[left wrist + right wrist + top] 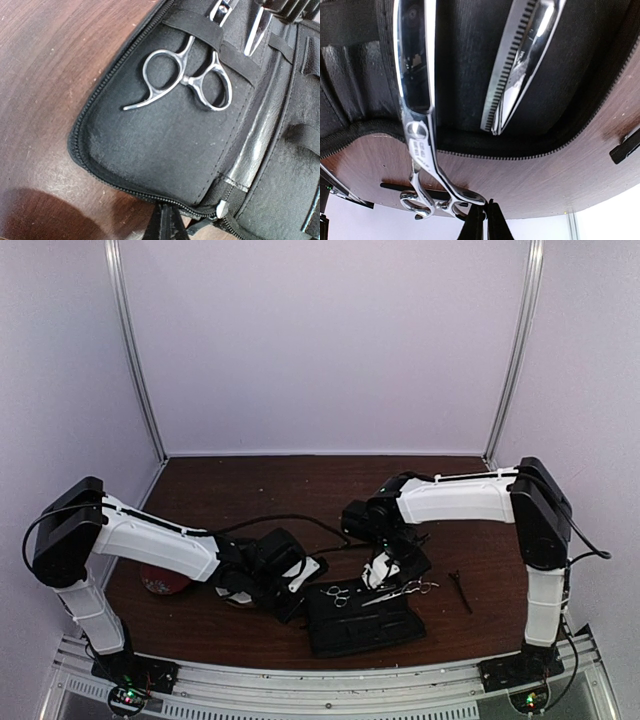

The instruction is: Sort the hair-cutting tools

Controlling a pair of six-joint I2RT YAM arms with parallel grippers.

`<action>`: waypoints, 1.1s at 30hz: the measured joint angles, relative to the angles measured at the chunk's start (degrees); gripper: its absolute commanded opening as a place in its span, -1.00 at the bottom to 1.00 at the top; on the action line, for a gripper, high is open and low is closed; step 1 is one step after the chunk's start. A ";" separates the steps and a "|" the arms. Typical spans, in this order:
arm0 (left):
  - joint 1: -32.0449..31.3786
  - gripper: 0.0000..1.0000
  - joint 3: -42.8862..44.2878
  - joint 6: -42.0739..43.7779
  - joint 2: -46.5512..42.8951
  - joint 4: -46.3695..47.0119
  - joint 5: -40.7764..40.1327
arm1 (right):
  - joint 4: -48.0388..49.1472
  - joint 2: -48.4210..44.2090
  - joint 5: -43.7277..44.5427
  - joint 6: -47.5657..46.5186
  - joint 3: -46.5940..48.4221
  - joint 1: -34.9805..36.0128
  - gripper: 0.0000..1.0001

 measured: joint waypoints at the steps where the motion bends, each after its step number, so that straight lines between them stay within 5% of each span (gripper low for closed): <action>1: 0.00 -1.00 0.00 -0.02 0.00 0.02 0.02 | -0.13 0.26 0.00 0.04 0.35 0.15 -1.00; 33: 0.13 -1.00 0.61 0.00 0.72 0.09 1.22 | 3.98 5.84 -11.87 7.28 5.25 2.80 -1.00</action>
